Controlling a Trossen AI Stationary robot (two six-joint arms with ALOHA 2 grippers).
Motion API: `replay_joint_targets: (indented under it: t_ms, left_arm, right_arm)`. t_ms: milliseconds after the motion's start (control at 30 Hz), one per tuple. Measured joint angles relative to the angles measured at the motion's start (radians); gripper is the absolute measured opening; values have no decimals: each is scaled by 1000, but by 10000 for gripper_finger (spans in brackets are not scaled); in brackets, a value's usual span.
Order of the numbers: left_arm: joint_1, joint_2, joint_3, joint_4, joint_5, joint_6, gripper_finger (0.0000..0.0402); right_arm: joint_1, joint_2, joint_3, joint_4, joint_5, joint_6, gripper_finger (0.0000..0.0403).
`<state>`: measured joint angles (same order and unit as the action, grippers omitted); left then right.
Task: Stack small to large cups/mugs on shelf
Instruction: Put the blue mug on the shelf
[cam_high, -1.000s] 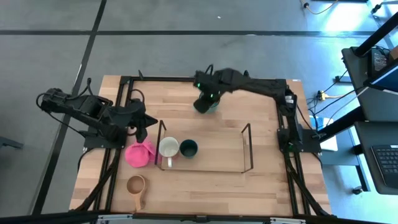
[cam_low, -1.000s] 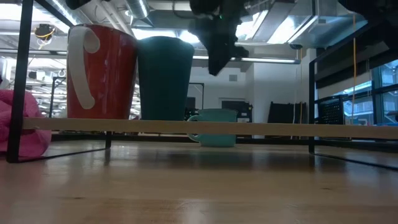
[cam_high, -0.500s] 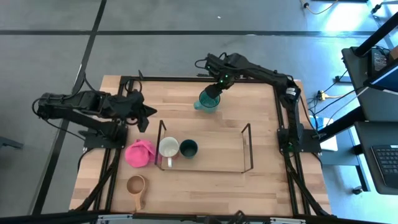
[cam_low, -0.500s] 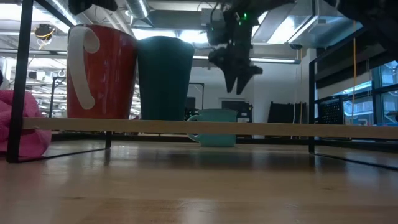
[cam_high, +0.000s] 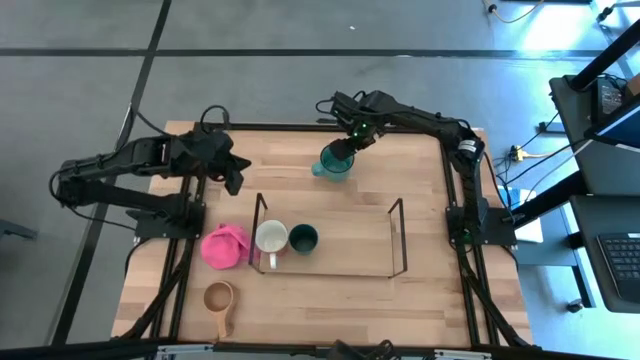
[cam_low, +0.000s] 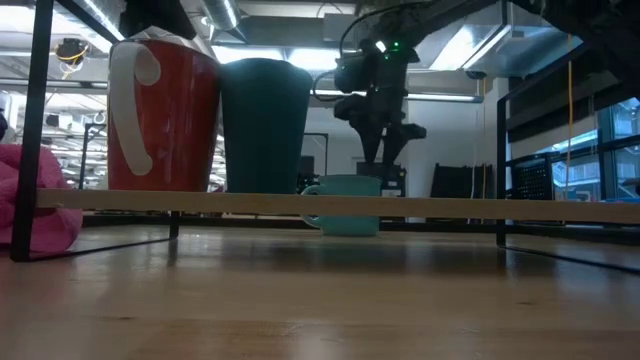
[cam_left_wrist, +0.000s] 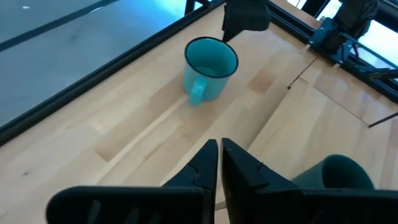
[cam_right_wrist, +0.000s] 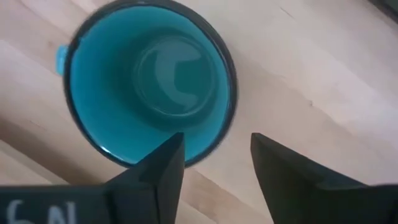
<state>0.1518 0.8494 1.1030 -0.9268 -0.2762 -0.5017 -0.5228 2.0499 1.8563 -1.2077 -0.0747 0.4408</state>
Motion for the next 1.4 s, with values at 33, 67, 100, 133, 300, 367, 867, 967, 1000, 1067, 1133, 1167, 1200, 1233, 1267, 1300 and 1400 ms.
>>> replay_joint_targets:
  t_ms: [33,67,100,133,300,367,867,967,1000,1067,1133,1167,1200,1233,1267,1300,1400]
  left_arm:
    - [16,0,0,0,14,13,14]
    - [32,0,0,0,25,25,14]
    - [47,0,0,0,35,37,14]
    - [59,0,0,0,43,45,14]
    - [108,0,0,0,66,80,14]
    - [120,0,0,0,79,93,14]
    - [185,0,0,-5,115,127,14]
    - [194,0,0,-5,115,133,14]
    - [197,0,0,-5,114,135,14]
    - [203,1,0,-5,115,139,14]
    - [209,1,0,-5,115,139,14]
    - [213,1,0,-5,115,139,14]
    - [217,1,0,-5,115,139,14]
    - [221,1,0,-5,115,139,14]
    - [225,1,0,-4,115,139,14]
    - [229,1,0,-4,115,139,14]
    - [240,1,0,-4,115,139,14]
  right_arm:
    - [0,0,-9,10,-3,1,186]
    - [0,0,-20,17,-6,1,186]
    - [0,0,-31,30,-8,4,186]
    - [0,0,-42,48,-9,12,186]
    - [0,0,-91,91,-8,22,186]
    - [0,0,-109,101,-8,22,186]
    - [-24,0,-129,124,-24,-57,55]
    - [-34,-1,-128,124,-47,-103,27]
    - [-37,-2,-127,124,-48,-123,24]
    - [-46,-2,-127,126,-57,-168,24]
    - [-58,-2,-127,120,-61,-206,31]
    - [-65,-2,-128,114,-63,-219,36]
    - [-72,-1,-128,112,-68,-234,40]
    - [-78,0,-130,109,-68,-243,43]
    - [-81,0,-130,106,-69,-255,43]
    - [-85,0,-130,106,-67,-268,42]
    - [-86,0,-129,109,-72,-316,31]
